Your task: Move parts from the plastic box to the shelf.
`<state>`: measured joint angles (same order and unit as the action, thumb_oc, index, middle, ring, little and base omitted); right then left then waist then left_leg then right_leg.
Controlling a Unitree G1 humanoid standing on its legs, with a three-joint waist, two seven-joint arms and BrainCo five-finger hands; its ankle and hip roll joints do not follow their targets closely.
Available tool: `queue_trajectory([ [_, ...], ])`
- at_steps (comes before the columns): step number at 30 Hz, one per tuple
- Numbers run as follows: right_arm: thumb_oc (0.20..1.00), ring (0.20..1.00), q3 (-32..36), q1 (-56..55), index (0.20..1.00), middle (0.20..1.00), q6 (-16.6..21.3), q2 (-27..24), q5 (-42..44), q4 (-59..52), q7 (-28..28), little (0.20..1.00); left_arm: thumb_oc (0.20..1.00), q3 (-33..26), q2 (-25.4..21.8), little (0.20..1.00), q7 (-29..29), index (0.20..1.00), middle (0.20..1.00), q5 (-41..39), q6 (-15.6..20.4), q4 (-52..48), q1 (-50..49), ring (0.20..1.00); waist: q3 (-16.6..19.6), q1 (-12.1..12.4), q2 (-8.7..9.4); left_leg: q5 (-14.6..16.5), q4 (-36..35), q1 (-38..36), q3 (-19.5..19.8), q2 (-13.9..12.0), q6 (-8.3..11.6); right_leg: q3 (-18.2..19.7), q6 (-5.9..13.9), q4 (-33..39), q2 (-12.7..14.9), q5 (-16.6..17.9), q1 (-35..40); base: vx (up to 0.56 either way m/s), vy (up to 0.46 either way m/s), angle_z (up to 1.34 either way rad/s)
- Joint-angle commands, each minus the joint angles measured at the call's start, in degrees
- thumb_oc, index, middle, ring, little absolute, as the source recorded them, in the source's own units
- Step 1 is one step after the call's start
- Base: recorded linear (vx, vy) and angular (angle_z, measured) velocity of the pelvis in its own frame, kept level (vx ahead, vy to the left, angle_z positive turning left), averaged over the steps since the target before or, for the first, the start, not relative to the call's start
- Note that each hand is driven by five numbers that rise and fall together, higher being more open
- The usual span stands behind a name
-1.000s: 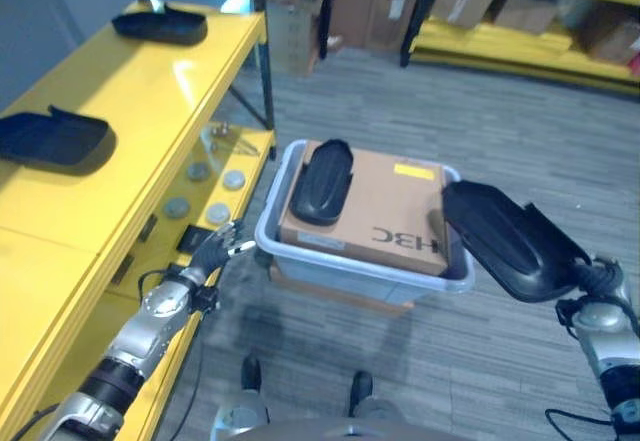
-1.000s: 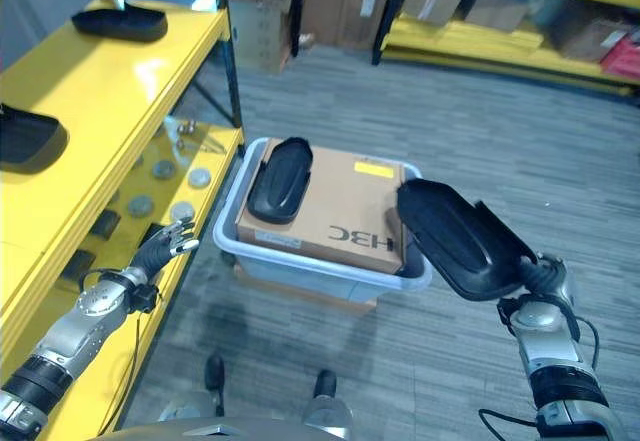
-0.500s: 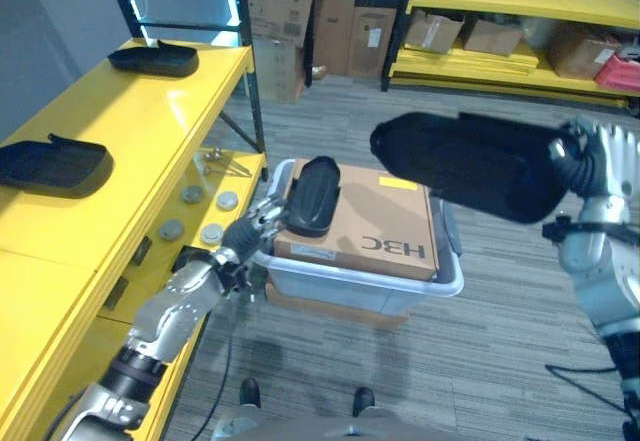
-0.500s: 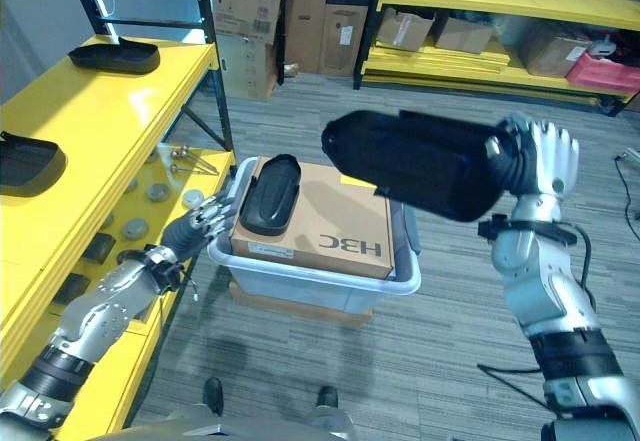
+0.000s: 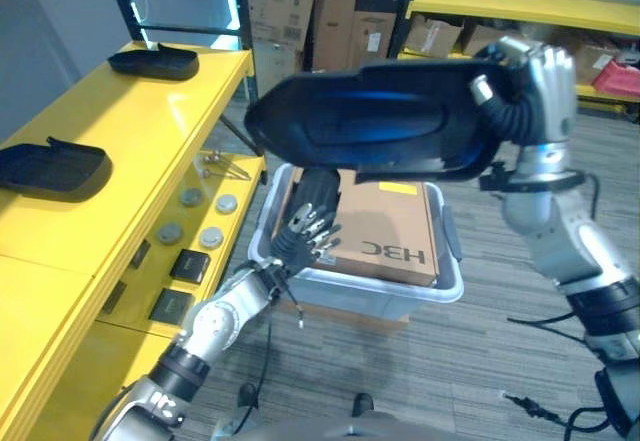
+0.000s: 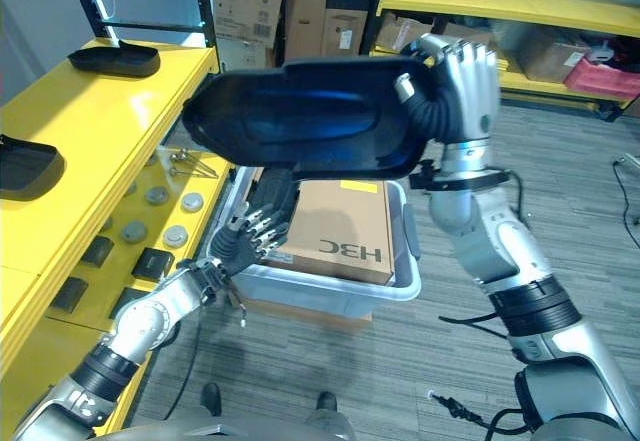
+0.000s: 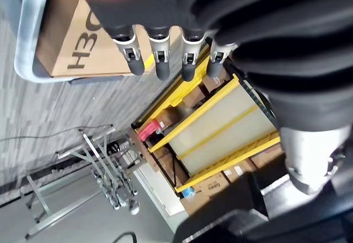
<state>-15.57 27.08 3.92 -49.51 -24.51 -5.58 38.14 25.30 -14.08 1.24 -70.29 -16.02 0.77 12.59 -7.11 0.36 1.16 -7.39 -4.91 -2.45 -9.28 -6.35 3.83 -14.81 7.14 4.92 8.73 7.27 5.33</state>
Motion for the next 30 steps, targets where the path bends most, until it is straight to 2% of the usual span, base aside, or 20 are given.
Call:
queue_trajectory([
  [1,0.2,0.2,0.17,9.07,0.2,0.2,1.05,0.33,0.97,1.28,3.78,0.2,1.0,2.13,1.96,1.0,5.56,1.0,1.0,-4.04,7.72,0.94,7.61,1.0,1.3,1.13,1.06,9.52,-0.09,-4.59,-0.87,0.34,-0.6,-2.05,0.82,0.08,0.46,-7.53,3.65,0.0,0.0,0.0],
  [6,0.2,0.2,-3.76,11.75,0.2,0.2,-1.25,4.82,0.14,3.68,6.42,0.2,1.0,3.29,3.56,1.0,9.85,1.0,1.0,-4.64,12.37,-0.84,10.02,1.0,1.18,1.39,0.99,9.65,-0.09,-4.77,-0.6,0.32,-0.65,-2.0,0.66,0.08,0.45,-7.49,3.81,0.0,0.004,0.01],
  [12,0.2,0.2,-5.21,13.31,0.2,0.2,-4.78,7.7,-0.45,5.67,10.49,0.2,1.0,5.48,4.22,1.0,12.7,1.0,1.0,-4.03,13.17,-2.77,10.08,1.0,1.09,1.74,0.97,9.8,-0.09,-4.87,-0.35,0.38,-0.65,-2.1,0.59,0.08,0.43,-7.33,3.88,0.0,0.003,0.01],
  [16,0.2,0.2,-6.32,14.94,0.2,0.2,-2.24,8.7,0.97,5.92,8.31,0.2,1.0,7.23,4.02,1.0,9.99,1.0,1.0,-3.03,16.21,-2.6,9.81,1.0,1.1,1.99,0.97,9.91,-0.09,-4.74,-0.02,0.51,-0.68,-2.28,0.62,0.08,0.48,-7.36,3.78,0.0,0.0,0.0],
  [18,0.2,0.2,-6.61,14.22,0.2,0.2,-1.58,8.97,1.25,4.95,7.26,0.2,1.0,6.91,3.93,1.0,8.81,1.0,1.0,-1.32,18.63,-2.35,9.93,1.0,1.11,2.0,0.98,9.89,-0.09,-4.74,0.02,0.54,-0.71,-2.37,0.6,0.08,0.54,-7.3,3.75,0.0,0.0,0.0],
  [24,0.2,0.2,-7.35,11.14,0.2,0.2,1.44,10.98,0.86,2.45,3.98,0.2,1.0,5.71,3.93,1.0,5.2,1.0,1.0,4.1,22.46,-2.32,11.3,1.0,1.0,1.91,1.14,9.99,-0.09,-4.91,0.08,0.64,-0.89,-2.29,0.57,0.08,0.6,-7.22,3.72,0.0,0.0,0.0],
  [27,0.2,0.2,-8.0,9.5,0.2,0.2,3.12,12.16,1.31,0.91,2.2,0.2,1.0,4.77,3.5,1.0,1.87,1.0,1.0,10.92,24.33,-2.78,12.27,1.0,1.0,1.69,1.15,9.94,-0.09,-5.08,-0.12,0.55,-0.88,-2.09,0.59,0.08,0.57,-7.17,3.7,0.0,0.0,0.0],
  [29,0.2,0.2,-8.26,7.99,0.2,0.2,5.13,12.98,1.46,-0.32,0.8,0.2,1.0,3.96,2.58,1.0,-2.18,1.0,1.0,17.19,26.16,-2.9,13.37,1.0,0.95,1.39,1.15,9.96,-0.09,-5.18,-0.27,0.49,-0.87,-1.77,0.65,0.08,0.52,-7.2,3.62,0.0,0.0,0.0],
  [30,0.2,0.2,-8.2,7.14,0.2,0.2,7.09,13.5,2.84,-0.99,-0.65,0.2,1.0,3.59,1.7,1.0,-6.34,1.0,1.0,22.61,26.53,-2.55,14.22,1.0,0.91,1.14,1.13,9.95,-0.09,-5.23,-0.43,0.41,-0.81,-1.57,0.77,0.08,0.49,-7.22,3.58,0.0,0.0,0.0],
])
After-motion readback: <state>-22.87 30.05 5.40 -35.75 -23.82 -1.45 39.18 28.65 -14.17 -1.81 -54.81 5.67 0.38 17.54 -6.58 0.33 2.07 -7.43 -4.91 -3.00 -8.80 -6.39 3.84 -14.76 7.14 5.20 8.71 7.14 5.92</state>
